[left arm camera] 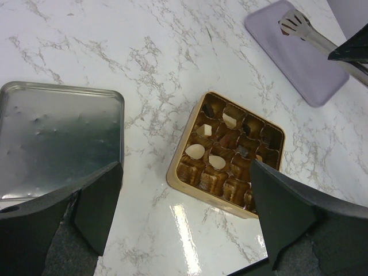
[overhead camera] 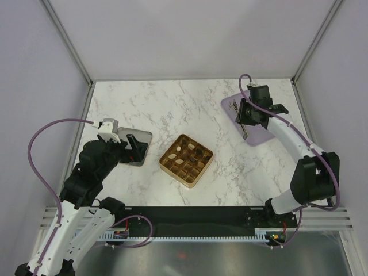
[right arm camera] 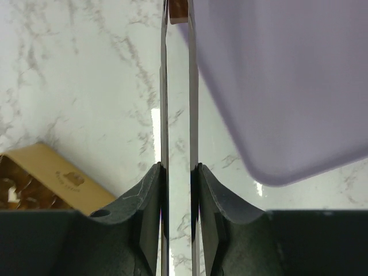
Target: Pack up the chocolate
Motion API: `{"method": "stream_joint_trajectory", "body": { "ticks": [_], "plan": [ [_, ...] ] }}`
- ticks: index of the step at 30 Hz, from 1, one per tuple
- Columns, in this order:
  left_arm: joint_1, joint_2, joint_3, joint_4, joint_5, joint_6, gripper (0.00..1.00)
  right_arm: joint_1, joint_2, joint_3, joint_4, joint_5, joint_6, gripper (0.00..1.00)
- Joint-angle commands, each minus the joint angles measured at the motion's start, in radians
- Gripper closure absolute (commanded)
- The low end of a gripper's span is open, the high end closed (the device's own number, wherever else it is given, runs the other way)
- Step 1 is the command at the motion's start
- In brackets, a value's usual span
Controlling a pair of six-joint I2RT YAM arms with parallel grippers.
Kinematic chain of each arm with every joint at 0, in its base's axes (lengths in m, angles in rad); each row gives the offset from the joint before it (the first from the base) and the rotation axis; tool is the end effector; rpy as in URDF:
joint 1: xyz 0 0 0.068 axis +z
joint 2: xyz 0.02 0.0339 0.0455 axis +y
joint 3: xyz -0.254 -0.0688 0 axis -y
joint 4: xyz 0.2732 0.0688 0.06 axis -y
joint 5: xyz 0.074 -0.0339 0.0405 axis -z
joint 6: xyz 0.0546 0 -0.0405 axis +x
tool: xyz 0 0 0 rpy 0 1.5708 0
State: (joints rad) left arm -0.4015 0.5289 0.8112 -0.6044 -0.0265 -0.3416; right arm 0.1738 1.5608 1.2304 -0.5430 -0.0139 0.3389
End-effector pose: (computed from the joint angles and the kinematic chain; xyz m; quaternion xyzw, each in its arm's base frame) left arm 0.1555 -0.0645 0.3347 0.0166 0.8111 -0.2022 0.5485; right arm 0.3721 0.0661 0.2370 0.0751 0.9368 0.0929 0.3288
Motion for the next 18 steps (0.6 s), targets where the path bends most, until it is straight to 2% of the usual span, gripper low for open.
{"method": "stream_joint_trajectory", "body": {
  "ticks": [1, 5, 10, 13, 18],
  "plan": [
    [-0.005, -0.007, -0.004, 0.011, -0.015, 0.007, 0.00, 0.071, -0.109, -0.003, -0.018, -0.029, -0.009, 0.67],
    [-0.005, -0.007, -0.006, 0.011, -0.013, 0.007, 0.00, 0.200, -0.203, 0.007, -0.078, -0.026, -0.026, 0.67],
    [-0.005, -0.009, -0.006, 0.011, -0.016, 0.006, 0.00, 0.295, -0.289, -0.008, -0.130, -0.073, -0.044, 0.67],
    [-0.005, -0.009, -0.006, 0.011, -0.016, 0.006, 0.00, 0.375, -0.327, -0.074, -0.100, -0.135, -0.049, 0.67],
    [-0.005, -0.009, -0.006, 0.011, -0.018, 0.006, 0.00, 0.506, -0.384, -0.164, -0.129, -0.106, -0.034, 0.67]
  ]
}}
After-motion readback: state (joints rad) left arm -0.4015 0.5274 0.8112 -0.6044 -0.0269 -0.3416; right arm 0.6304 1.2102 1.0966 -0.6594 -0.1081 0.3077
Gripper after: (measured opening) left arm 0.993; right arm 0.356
